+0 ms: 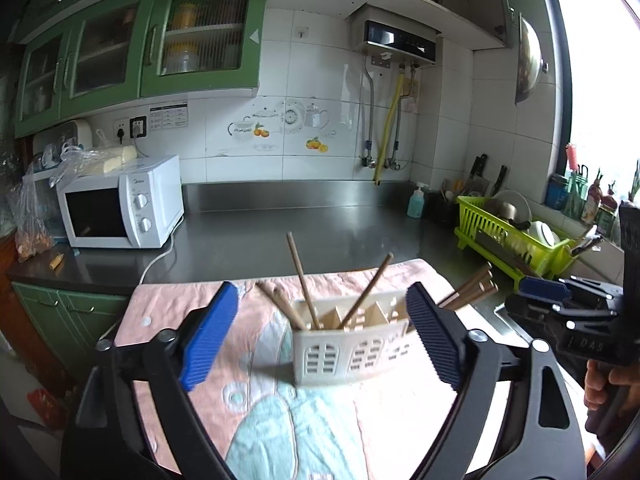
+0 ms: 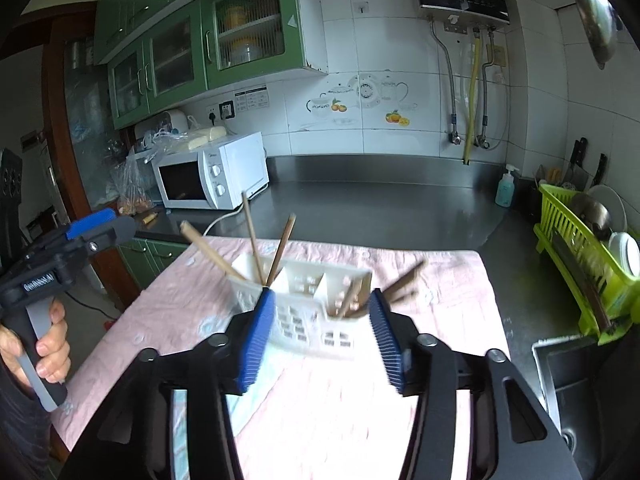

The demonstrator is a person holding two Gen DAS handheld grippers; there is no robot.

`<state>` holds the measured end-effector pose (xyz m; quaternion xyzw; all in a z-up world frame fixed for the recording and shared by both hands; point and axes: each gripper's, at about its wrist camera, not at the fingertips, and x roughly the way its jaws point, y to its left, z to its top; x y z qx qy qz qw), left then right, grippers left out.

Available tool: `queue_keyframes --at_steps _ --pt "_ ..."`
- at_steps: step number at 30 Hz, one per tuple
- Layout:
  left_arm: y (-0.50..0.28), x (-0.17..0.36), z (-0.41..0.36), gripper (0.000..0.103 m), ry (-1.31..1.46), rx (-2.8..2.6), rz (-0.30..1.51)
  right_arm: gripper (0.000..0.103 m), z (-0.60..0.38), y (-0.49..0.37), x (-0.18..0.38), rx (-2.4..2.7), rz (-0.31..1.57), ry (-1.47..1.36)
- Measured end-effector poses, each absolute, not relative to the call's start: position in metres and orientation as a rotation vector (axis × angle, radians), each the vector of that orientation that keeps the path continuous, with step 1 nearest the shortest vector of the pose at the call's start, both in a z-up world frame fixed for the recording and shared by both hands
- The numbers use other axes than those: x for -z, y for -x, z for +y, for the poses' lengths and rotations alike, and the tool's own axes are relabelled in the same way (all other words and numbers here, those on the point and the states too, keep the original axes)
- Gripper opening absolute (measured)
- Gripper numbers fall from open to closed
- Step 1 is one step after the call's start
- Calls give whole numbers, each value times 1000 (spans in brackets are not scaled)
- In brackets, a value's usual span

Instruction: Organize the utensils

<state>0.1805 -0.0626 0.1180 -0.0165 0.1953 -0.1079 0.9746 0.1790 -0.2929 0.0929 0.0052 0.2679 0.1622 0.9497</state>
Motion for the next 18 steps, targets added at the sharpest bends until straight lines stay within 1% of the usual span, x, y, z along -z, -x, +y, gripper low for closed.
queue_keyframes --at_steps 2,4,5,7,9,11,15,18 --pt "-166 -111 -61 94 36 216 392 53 -290 -164 -83 -332 547 -10" --pt "-153 -103 -59 97 34 207 392 59 -287 -150 -72 -324 549 -13" --pt "-147 -98 -58 98 30 207 395 64 -285 -145 -67 -324 550 -14" --pt "-137 -90 -56 98 28 203 405 67 -282 -133 -55 -317 555 -22" --pt "-128 -81 -53 98 23 194 415 72 -280 -123 -46 -307 556 -29" --pt "-120 -72 -49 98 18 187 429 73 -277 -112 -36 -311 561 -38" --pt "-108 -54 -40 98 9 156 451 82 -273 -95 -24 -289 554 -31" --pt "-100 -43 -34 98 13 144 462 85 -269 -85 -20 -265 552 -11"
